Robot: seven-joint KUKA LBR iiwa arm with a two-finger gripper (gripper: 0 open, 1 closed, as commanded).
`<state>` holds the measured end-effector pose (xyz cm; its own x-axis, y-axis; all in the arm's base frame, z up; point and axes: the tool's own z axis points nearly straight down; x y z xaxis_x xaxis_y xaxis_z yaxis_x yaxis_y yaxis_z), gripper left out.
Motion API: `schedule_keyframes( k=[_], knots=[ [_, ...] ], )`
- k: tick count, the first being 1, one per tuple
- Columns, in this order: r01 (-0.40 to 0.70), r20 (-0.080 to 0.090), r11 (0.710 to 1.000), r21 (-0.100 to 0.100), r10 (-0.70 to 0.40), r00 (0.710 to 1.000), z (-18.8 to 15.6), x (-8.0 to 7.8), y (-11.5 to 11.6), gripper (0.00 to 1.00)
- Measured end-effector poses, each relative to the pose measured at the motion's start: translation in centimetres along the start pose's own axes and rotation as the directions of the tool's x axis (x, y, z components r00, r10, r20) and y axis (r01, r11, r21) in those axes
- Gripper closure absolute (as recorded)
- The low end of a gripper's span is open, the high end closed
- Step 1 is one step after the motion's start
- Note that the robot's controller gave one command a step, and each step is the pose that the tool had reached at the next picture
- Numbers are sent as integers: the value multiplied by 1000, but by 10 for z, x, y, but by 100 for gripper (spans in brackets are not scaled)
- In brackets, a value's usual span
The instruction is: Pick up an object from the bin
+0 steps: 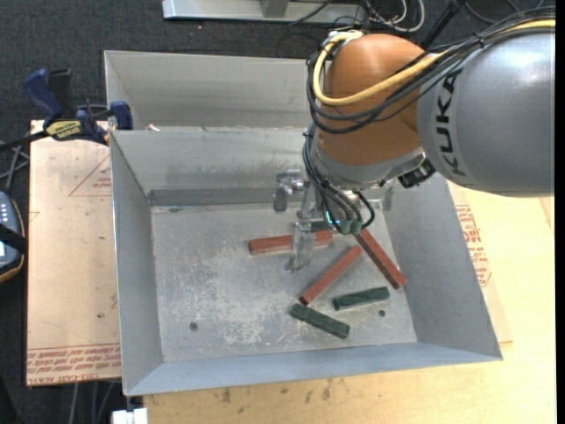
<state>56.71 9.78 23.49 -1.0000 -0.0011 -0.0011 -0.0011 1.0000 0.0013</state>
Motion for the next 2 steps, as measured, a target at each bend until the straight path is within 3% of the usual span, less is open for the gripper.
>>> schedule_keyframes(
  k=[1,2],
  knots=[
    [-13,9,1000,-2,13,1000,48,-20,-8,0],
    [-58,-6,998,-1,58,998,70,-29,-53,0]
  ],
)
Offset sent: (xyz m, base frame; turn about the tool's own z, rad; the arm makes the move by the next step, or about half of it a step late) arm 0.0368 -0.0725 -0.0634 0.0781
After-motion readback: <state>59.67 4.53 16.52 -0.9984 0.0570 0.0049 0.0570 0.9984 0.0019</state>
